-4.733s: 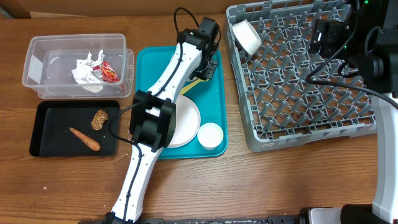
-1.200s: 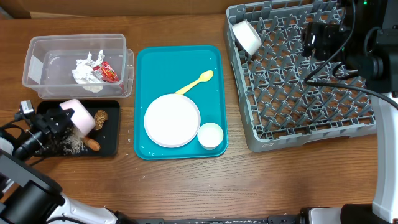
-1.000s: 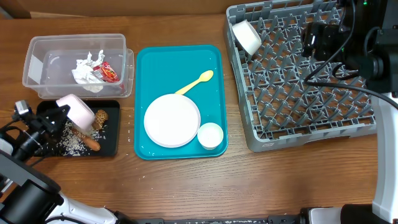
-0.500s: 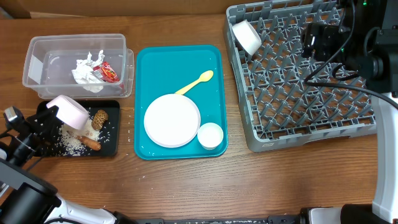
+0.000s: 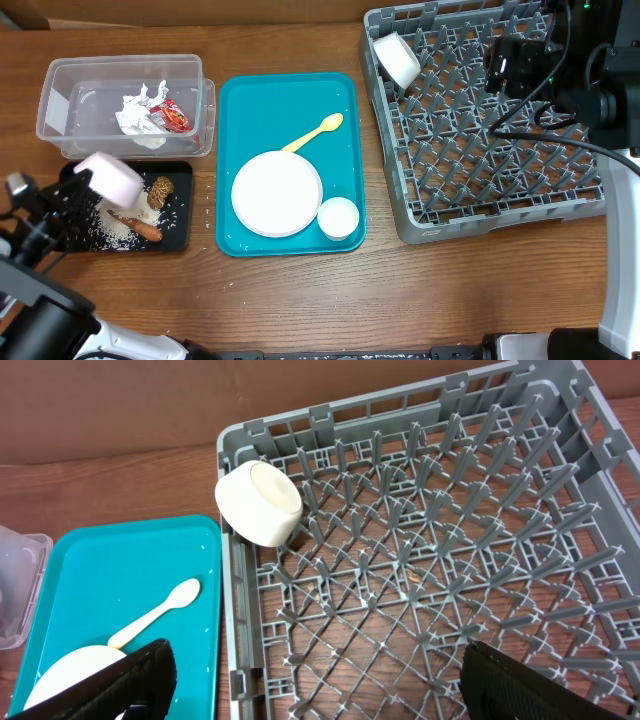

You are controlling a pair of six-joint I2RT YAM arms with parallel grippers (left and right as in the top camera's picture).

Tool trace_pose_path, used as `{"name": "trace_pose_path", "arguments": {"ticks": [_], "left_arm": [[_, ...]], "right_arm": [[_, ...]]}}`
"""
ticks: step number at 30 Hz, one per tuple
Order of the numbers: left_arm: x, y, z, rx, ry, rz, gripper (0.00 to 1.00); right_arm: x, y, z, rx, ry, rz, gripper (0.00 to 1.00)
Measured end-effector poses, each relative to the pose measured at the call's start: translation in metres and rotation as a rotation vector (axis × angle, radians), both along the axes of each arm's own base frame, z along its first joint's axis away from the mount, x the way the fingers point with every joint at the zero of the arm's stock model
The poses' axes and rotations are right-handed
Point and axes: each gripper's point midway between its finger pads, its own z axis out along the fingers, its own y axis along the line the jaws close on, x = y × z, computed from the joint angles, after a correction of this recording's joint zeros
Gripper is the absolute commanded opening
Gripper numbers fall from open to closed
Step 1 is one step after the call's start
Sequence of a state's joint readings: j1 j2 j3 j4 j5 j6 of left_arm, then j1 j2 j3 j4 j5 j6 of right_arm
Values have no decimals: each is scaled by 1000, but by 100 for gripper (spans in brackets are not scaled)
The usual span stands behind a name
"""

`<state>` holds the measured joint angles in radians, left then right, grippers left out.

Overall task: Sort waste into correct bins and load items into the dishwasher
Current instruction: 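Tilt the pink bowl to pour the rice onto the black tray, then bring the empty pink bowl back and set it on the teal tray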

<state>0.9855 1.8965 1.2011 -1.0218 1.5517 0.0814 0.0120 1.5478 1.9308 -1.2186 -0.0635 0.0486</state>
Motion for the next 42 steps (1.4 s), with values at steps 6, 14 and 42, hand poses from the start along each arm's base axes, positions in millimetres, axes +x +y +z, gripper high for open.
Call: {"name": "trace_pose_path", "arguments": {"ticks": [6,14,42], "left_arm": [[38,-57,63,276,-108,-200,4],[82,-171,142,912,-184,-392,4],[154,-341,-131,1753,143,-782,9]], "right_arm": [[0,0,0,0,2,0,93],[-1,0,-1,0,8,1,93],[-2,7,-1,27,9,27,100]]}}
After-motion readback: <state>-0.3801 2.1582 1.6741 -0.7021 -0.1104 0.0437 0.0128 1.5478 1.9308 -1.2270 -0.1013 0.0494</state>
